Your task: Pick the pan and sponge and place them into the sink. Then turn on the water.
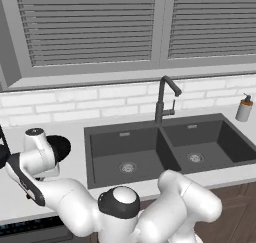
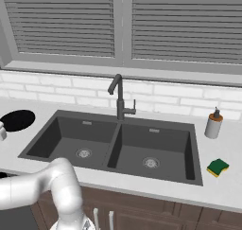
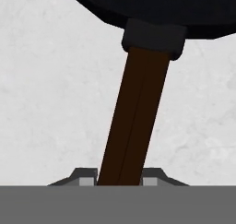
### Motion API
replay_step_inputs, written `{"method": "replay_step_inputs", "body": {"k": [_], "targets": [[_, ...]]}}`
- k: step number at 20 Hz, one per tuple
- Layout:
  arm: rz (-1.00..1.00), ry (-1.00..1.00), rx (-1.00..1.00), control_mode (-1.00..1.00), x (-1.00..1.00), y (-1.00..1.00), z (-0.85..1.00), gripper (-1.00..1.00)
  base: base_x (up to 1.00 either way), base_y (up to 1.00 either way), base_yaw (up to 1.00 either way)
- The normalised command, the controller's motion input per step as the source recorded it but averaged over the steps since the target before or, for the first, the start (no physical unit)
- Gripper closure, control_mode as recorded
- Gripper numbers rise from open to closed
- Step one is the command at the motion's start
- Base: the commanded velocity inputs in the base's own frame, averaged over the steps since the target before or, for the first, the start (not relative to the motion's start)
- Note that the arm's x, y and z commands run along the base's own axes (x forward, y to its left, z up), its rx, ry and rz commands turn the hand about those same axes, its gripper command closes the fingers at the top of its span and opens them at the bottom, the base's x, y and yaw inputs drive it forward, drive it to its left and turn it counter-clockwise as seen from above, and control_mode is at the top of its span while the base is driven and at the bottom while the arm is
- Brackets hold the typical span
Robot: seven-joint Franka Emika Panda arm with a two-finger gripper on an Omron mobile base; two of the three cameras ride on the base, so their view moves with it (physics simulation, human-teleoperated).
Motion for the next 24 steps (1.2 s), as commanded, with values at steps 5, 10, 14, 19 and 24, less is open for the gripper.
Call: {"method": "replay_step_inputs", "body": {"k": [5,10,14,19,24], "targets": [[0.00,0.00,0.00,-1.00,0.00,0.00,0.00,1.00,0.00,0.00,0.00],[0.00,0.00,0.00,-1.00,-0.14,-0.22,0.02,1.00,0.00,0.00,0.00],[0.00,0.03,0.00,-1.00,-0.41,-0.47,0.32,1.00,0.00,0.00,0.00],[0.00,0.02,0.00,-1.00,-0.61,-0.64,0.45,1.00,0.00,0.00,0.00],[-0.01,0.00,0.00,-1.00,-0.24,-0.92,0.32,1.00,0.00,0.00,0.00]]}}
